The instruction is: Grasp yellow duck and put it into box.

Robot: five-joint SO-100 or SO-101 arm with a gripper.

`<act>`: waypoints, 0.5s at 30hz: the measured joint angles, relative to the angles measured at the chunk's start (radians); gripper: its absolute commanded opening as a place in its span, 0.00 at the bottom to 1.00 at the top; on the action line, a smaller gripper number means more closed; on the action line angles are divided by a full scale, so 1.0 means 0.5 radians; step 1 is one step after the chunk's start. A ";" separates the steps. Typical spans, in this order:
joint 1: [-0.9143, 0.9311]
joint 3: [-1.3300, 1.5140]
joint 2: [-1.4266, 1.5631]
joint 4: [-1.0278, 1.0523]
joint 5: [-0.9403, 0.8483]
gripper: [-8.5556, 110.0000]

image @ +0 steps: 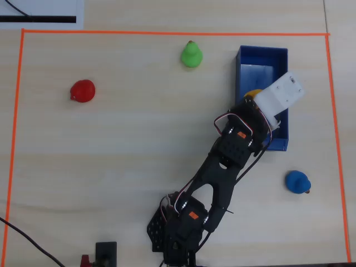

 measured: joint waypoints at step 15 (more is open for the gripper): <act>-0.012 0.000 -0.132 0.058 0.012 0.21</act>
